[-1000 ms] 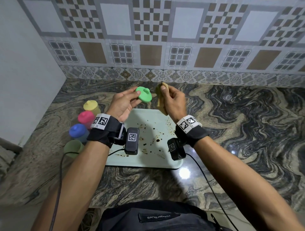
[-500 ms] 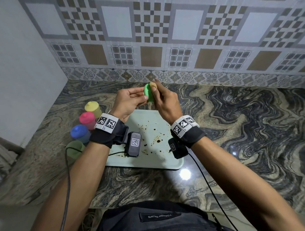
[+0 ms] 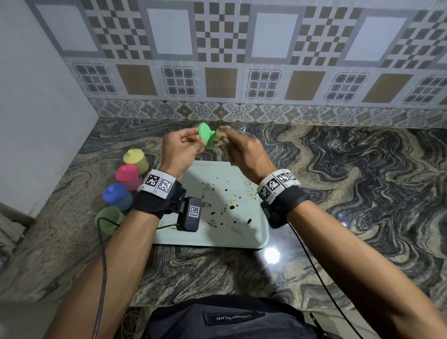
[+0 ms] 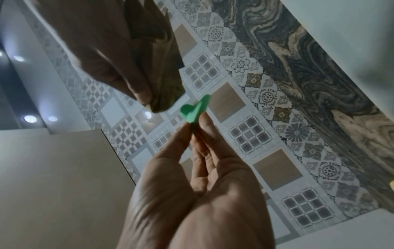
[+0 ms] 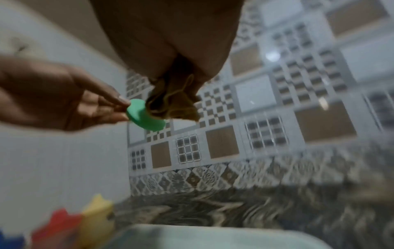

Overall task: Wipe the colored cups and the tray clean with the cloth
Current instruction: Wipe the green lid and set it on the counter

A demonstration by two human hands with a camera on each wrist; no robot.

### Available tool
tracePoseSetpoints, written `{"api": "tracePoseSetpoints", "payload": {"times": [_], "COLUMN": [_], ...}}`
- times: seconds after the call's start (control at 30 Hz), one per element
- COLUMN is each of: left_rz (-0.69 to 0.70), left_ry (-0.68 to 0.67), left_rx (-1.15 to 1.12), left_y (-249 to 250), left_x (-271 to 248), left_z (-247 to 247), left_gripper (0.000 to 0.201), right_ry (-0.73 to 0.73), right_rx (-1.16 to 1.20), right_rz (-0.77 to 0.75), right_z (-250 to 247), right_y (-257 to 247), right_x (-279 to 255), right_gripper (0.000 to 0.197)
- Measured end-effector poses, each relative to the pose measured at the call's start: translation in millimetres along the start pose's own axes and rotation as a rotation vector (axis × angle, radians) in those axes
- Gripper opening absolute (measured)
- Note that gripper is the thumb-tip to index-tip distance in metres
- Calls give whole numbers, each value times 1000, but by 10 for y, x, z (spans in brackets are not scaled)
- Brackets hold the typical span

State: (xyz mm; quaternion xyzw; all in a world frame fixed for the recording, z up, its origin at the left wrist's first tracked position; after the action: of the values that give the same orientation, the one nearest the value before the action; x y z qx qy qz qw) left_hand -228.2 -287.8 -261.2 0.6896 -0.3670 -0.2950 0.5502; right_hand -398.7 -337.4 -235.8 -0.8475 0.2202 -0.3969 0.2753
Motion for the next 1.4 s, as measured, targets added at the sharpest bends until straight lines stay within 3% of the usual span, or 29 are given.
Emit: {"api": "tracePoseSetpoints", "payload": {"times": [0.1, 0.23, 0.37, 0.53, 0.67, 0.73, 0.87, 0.97, 1.1, 1.17, 1.3, 1.4], "left_rz": [-12, 69, 181, 227, 227, 235, 179, 149, 197, 214, 181, 167], "left_ry": [3, -102, -118, -40, -108, -156, -170, -189, -289, -321, -257, -241], "left_rx": [24, 8, 68, 152, 103, 78, 57, 43, -4, 9, 13, 21], "left_y": [18, 149, 248, 170, 181, 209, 79, 21, 140, 167, 90, 61], "left_x": [19, -56, -81, -101, -87, -79, -5, 28, 2, -3, 50, 61], "left_z": [17, 162, 161, 131, 167, 195, 152, 151, 205, 202, 110, 87], "left_gripper": [33, 29, 27, 22, 26, 28, 27, 28, 30, 30, 31, 32], "right_ry": [207, 71, 102, 165, 29, 9, 115, 267, 16, -25, 225, 327], "right_rx": [54, 15, 0, 97, -28, 71, 182, 178, 113, 110, 68, 127], "right_rz": [71, -4, 27, 180, 14, 38, 200, 203, -46, -58, 138, 115], "right_z": [-102, 191, 184, 27, 192, 164, -10, -135, 13, -28, -263, -293], "right_y": [3, -77, -45, 26, -25, 14, 155, 180, -17, 16, 144, 33], "right_x": [-6, 88, 127, 113, 47, 35, 12, 8, 43, 94, 128, 82], "right_gripper": [33, 40, 44, 41, 46, 44, 41, 41, 41, 38, 35, 36]}}
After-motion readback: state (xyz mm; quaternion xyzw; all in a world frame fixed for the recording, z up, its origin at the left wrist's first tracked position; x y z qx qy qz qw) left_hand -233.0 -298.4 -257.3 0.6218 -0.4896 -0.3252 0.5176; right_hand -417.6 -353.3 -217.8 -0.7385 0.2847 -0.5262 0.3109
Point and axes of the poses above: each hand's wrist, its own x-axis towards the middle knuckle, its own z-axis out of the palm, y = z × x, the point moved 7 cm from there along x, towards the middle knuckle, and after that the axes turned 11 degrees about x, right-handed, at the moved point
